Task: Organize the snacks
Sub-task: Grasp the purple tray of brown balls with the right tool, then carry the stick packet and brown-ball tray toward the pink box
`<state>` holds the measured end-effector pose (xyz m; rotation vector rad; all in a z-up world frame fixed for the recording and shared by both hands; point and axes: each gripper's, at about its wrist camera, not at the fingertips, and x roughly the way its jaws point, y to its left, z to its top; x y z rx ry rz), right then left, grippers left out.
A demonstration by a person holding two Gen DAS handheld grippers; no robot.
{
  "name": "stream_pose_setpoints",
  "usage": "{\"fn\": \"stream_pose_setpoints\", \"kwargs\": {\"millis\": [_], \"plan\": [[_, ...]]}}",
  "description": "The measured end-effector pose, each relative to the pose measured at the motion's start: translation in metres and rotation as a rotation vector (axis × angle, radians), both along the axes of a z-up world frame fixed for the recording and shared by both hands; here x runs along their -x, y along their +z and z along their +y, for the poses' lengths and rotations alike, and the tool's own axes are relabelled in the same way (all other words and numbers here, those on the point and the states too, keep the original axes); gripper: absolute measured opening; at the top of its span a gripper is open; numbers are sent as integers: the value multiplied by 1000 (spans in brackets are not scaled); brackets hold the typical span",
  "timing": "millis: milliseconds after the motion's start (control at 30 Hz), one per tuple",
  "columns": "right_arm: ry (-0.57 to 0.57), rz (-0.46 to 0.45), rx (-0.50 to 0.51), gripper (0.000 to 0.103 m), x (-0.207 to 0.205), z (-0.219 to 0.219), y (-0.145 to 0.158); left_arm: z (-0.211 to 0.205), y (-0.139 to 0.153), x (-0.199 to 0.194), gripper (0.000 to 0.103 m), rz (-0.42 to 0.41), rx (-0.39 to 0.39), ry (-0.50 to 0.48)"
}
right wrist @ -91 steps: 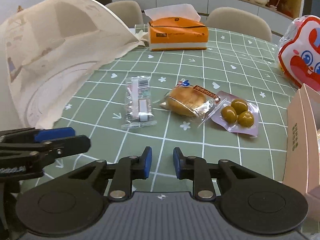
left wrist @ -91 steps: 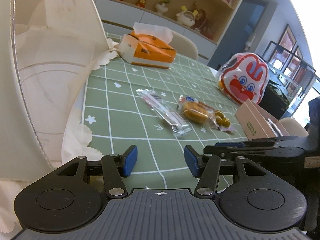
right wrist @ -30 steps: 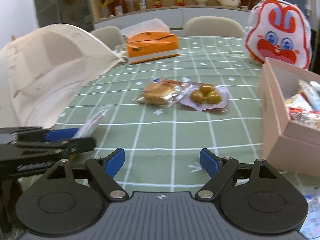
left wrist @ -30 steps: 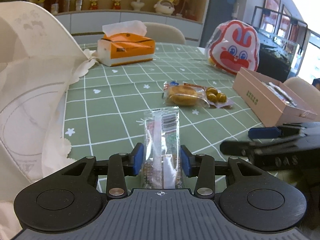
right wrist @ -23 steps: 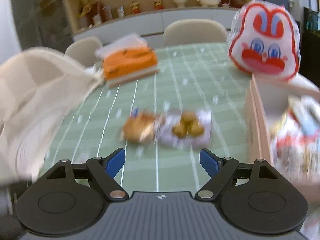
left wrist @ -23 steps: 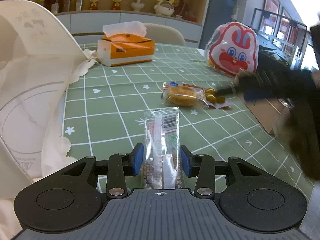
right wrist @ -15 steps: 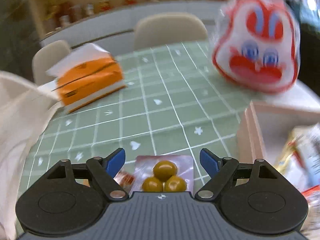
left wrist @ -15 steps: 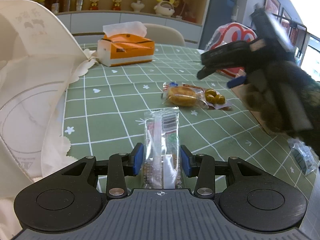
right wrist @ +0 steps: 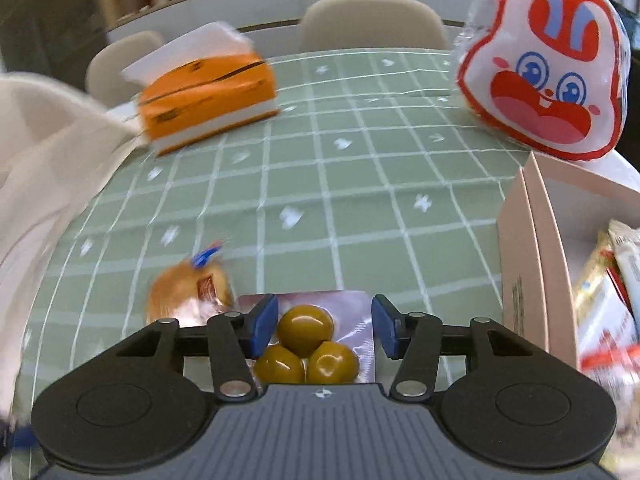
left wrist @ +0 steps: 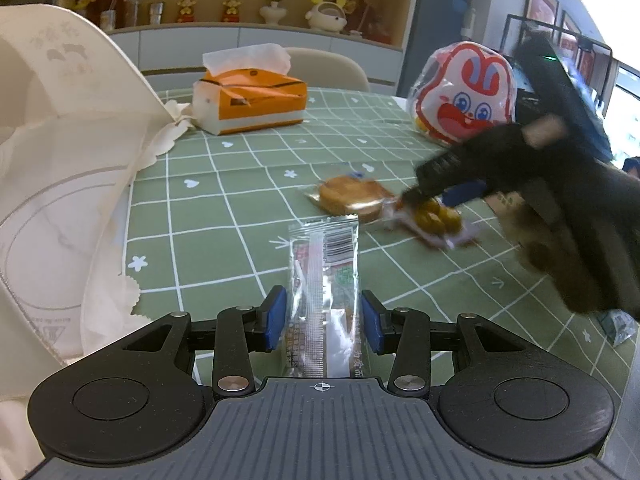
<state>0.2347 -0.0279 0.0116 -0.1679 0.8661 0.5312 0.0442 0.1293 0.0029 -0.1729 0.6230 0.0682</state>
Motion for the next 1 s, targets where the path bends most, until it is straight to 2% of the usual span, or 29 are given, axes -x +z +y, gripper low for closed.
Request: {"fn": "stream_pose_setpoints", "kwargs": {"millis": [233, 433, 500, 567, 633, 733, 867, 1000], "plan": [[108, 25, -52, 49, 74, -36, 12, 0, 0, 0, 46, 0, 3, -1], [102, 34, -68, 50, 120, -72, 5, 1, 0, 1, 46, 2, 19, -26], [84, 1, -64, 50, 132, -81, 1, -1, 1, 1, 46, 15, 30, -80], [82, -47, -58, 55, 146, -90, 0, -7, 3, 1, 46, 43, 30, -157], [79, -103, -49, 68, 159, -97, -1, -18, 6, 2, 46, 76, 5, -238], [82, -170, -18, 70, 177, -102, -4, -35, 6, 6, 49, 91, -59, -337], [98, -171, -14, 71, 187, -106, -11, -46, 3, 11, 53, 82, -113, -370], [62, -175, -46, 80, 189, -113, -17, -45, 8, 14, 52, 109, -93, -415]]}}
